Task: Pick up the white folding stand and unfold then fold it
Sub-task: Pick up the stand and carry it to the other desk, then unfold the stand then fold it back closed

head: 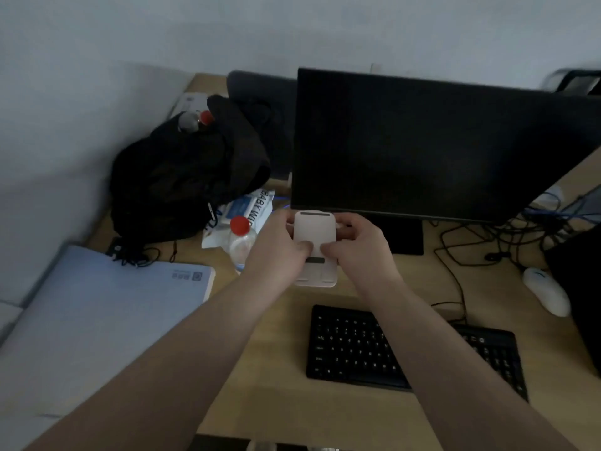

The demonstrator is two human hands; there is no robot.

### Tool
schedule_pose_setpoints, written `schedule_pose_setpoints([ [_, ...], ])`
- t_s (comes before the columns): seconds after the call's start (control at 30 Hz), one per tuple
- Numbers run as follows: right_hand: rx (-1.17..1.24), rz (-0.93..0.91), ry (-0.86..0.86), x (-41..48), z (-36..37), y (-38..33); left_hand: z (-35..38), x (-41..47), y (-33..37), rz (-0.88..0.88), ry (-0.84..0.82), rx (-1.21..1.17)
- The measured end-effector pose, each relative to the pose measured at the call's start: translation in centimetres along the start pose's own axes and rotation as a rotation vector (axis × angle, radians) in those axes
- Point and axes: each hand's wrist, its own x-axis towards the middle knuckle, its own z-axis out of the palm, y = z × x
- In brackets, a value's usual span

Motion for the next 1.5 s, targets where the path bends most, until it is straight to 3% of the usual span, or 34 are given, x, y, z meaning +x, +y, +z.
schedule_pose_setpoints([
  [0.5, -0.067, 0.135, -0.029, 8.3, 4.7, 12.7, 9.4, 6.8, -9.8, -0.119, -0.038, 0.166],
  [1.5, -0.062, 0.144, -0.025, 12.1, 6.6, 17.0, 12.5, 10.9, -13.8, -0.182, -0.034, 0.129],
])
